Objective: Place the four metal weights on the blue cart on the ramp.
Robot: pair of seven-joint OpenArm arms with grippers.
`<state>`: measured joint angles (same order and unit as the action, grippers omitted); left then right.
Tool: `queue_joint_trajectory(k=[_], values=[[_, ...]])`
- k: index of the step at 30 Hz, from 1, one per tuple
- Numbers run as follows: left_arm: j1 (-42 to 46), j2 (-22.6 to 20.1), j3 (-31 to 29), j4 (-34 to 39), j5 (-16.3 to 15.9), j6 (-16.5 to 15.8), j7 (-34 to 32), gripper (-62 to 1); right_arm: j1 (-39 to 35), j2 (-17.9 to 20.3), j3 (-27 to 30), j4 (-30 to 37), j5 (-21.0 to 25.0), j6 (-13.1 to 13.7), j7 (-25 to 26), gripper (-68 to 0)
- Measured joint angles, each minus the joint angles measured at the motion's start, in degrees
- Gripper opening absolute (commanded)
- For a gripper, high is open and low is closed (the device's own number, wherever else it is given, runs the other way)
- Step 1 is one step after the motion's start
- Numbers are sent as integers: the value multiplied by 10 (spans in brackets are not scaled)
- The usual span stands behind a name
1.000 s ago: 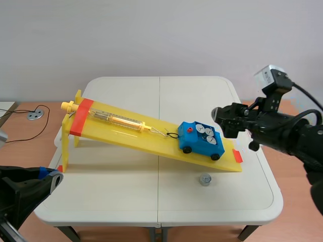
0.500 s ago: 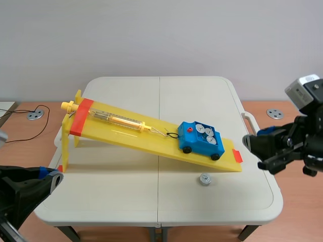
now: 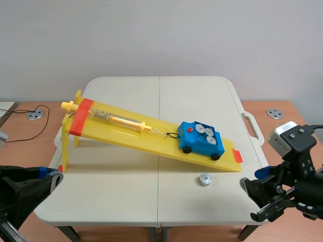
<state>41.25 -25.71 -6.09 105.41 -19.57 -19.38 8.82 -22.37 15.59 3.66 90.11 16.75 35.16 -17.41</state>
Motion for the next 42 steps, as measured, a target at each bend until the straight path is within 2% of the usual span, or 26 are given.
queue_joint_trajectory(k=[7, 22, 34, 42], values=[[0, 0, 0, 0, 0, 0, 0, -581, 35, -22, -54, -49, -55, -24, 41, -414], [0, 0, 0, 0, 0, 0, 0, -581, 122, -75, -127, -157, -104, -99, 80, -414], [0, 0, 0, 0, 0, 0, 0, -581, 130, -76, -177, -168, -150, -164, 84, -414], [0, 0, 0, 0, 0, 0, 0, -581, 151, -76, -182, -201, -153, -168, 86, -414]])
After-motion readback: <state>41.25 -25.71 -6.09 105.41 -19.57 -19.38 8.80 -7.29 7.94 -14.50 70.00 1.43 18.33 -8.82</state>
